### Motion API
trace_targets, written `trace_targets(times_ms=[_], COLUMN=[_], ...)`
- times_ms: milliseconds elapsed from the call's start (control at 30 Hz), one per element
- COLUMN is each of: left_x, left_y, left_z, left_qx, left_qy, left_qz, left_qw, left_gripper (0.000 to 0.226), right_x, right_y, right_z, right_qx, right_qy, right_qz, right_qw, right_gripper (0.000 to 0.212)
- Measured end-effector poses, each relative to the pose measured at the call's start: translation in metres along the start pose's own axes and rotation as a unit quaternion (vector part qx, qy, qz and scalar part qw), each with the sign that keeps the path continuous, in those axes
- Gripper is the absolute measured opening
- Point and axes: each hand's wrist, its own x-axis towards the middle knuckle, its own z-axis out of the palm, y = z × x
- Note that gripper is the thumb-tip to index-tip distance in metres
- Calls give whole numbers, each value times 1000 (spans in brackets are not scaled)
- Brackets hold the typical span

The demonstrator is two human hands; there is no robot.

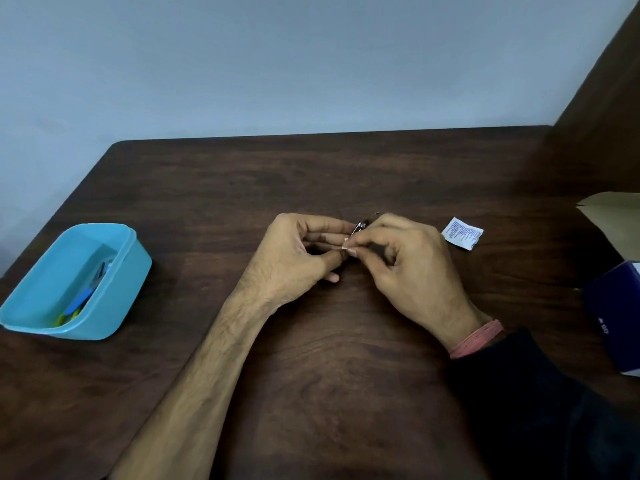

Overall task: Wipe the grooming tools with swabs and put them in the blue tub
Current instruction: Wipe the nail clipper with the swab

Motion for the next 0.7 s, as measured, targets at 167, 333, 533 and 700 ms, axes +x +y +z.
trace_targets(times_ms=[167,333,533,700], left_x=[1,0,1,1], left_y=[0,0,0,0], left_z=[-1,-1,-1,-2], left_qx=[2,-1,2,-1], left_qy=[-7,-9,-12,-16], left_qz=[2,-2,-3,-5], left_qw=[1000,1000,1000,1000], left_gripper=[32,31,33,32], right_x=[0,1,-1,1], right_y=[2,2,0,1], right_z=[-2,-1,-2,-5], right_qx=[10,7,17,26], right_qy=[17,41,-12,36], right_qz=[14,18,1,17], right_qw=[1000,999,1000,999], right_gripper=[9,9,12,11])
